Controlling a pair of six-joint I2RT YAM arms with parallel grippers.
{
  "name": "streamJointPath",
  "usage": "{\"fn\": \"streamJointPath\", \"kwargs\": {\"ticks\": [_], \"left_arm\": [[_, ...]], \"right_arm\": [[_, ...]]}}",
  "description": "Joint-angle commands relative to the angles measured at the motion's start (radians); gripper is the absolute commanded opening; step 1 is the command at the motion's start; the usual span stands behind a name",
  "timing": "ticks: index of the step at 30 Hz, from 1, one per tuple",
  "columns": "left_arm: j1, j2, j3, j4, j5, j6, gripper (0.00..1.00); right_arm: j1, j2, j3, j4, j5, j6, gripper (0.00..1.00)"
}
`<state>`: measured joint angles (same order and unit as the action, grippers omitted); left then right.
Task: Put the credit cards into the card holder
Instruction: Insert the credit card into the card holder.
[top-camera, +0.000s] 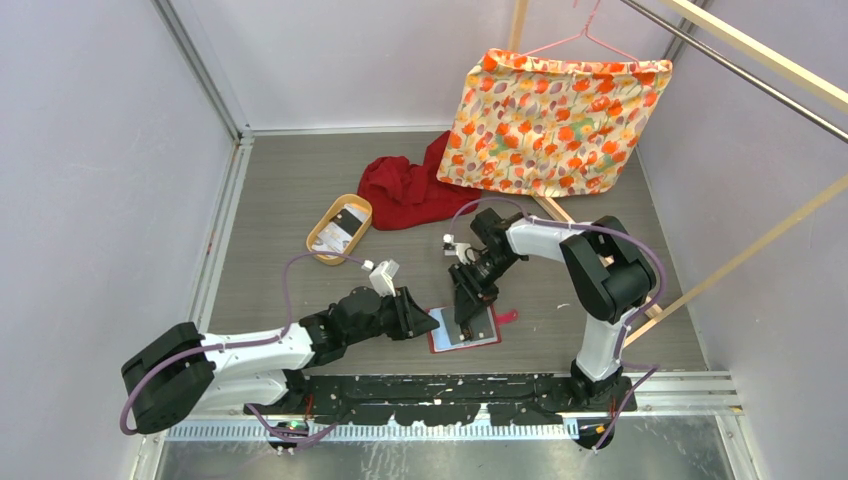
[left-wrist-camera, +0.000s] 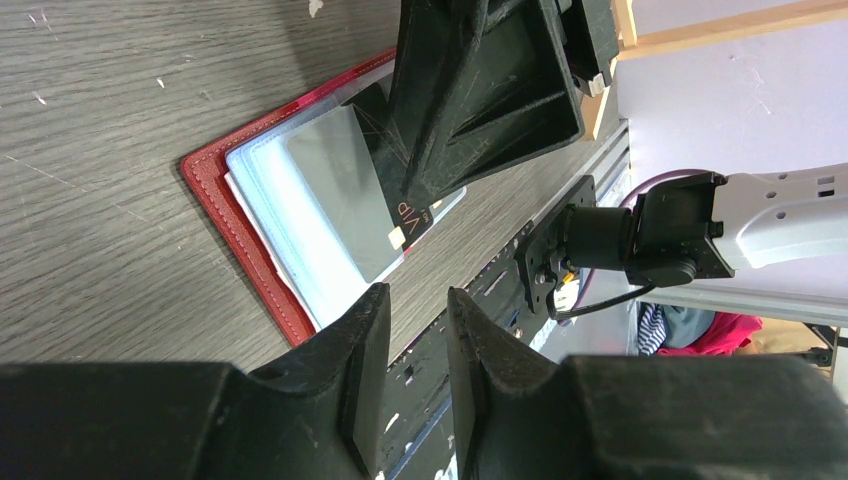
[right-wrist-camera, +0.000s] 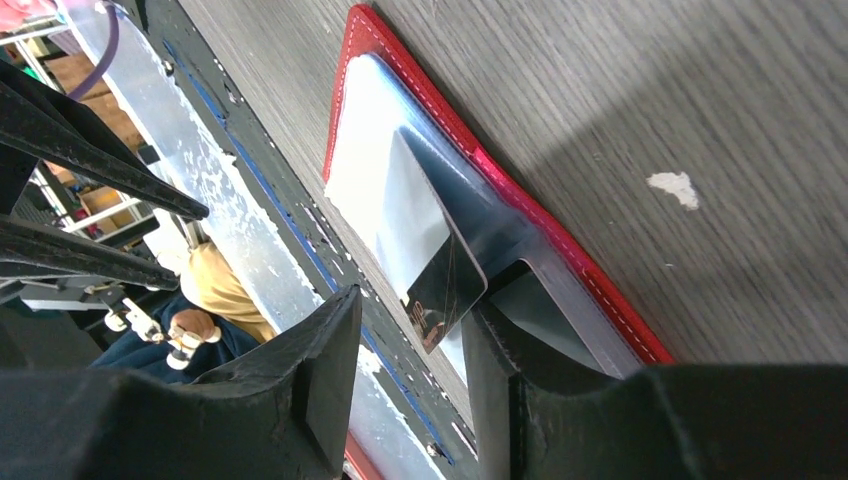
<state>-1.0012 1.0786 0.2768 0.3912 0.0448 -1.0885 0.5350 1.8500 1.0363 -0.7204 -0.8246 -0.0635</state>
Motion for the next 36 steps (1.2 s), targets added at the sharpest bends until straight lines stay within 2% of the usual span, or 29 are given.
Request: {"fn": "streamJointPath", "kwargs": {"ticks": [1,19,30,36], "left_arm": [[0.003,0.002,-0.004,0.017,-0.015,0.022,0.29],[0.003,0.008,-0.004,0.018,-0.019,0.020,0.29],[0.003,-0.009,-0.010,0.009,-0.025,0.016,0.29],[0.003,-0.011,-0.011,0.010,-0.026,0.014,0.29]], "right_arm": [[0.001,-0.050,0.031,-0.050,0.049,-0.045,0.48],[0.095,-0.006,0.091,-0.115,0.073,-0.059,0.50],[0.102,0.000,0.137,-0.223,0.110,-0.161,0.54],[0.153,0.036,0.158,-0.246,0.112,-0.171,0.54]]}}
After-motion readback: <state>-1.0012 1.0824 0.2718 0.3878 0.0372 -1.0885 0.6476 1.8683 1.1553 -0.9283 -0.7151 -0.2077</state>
